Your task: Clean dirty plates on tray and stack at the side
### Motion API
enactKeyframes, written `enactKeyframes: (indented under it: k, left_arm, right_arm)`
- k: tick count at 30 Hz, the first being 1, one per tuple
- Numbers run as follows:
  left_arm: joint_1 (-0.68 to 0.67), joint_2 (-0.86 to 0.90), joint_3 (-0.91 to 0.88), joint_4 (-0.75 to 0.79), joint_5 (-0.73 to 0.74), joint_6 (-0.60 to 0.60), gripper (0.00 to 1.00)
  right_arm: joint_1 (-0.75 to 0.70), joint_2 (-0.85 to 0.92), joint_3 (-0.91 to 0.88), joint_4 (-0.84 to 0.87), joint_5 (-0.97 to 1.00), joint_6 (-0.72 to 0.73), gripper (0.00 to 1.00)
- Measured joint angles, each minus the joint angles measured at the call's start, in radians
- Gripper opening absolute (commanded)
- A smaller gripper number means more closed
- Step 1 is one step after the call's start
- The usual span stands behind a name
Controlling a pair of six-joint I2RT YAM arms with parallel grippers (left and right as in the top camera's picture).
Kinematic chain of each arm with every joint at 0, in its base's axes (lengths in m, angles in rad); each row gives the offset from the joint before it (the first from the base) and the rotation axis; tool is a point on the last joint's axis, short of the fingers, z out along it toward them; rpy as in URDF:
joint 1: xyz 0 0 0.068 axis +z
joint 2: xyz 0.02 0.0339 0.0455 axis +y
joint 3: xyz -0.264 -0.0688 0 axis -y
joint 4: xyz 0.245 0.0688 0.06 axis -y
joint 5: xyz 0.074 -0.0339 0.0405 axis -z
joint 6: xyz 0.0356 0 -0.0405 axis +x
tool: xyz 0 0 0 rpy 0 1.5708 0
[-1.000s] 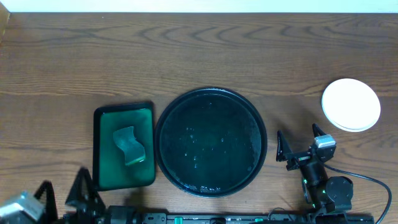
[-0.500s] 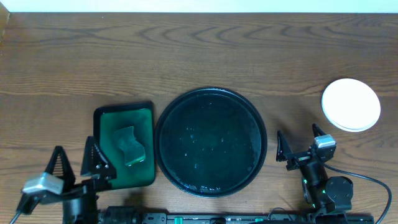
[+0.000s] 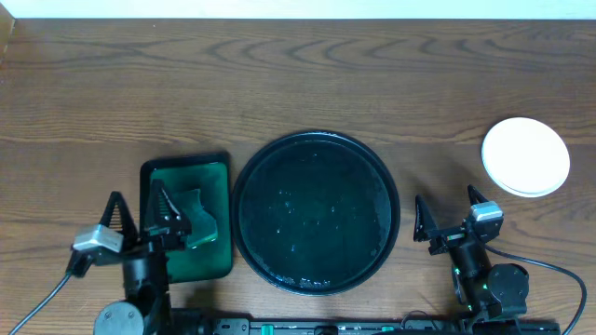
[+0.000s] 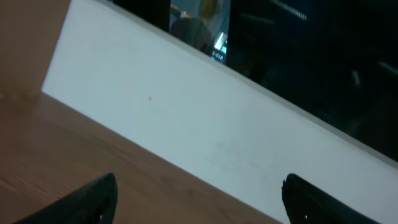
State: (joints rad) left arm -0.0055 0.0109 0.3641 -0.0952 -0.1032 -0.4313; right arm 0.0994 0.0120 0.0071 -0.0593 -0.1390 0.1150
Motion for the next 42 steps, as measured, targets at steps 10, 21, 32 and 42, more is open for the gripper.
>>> enactKeyframes:
  k: [10,21,32,42]
  left_arm:
    - [0.0,0.0,-0.233,0.212,0.0,-0.154,0.85]
    - [0.0,0.0,-0.334,0.356,0.003,-0.2,0.85]
    - [0.0,-0.001,-0.358,0.248,0.005,-0.193,0.85]
    - [0.0,-0.001,-0.358,0.107,0.064,0.001,0.85]
  right_arm:
    - [0.0,0.0,0.0,0.0,0.0,0.0,0.99]
    - [0.0,0.0,0.0,0.0,0.0,0.0,0.99]
    - [0.0,0.0,0.0,0.0,0.0,0.0,0.99]
    - [0.0,0.0,0.0,0.0,0.001,0.0,0.99]
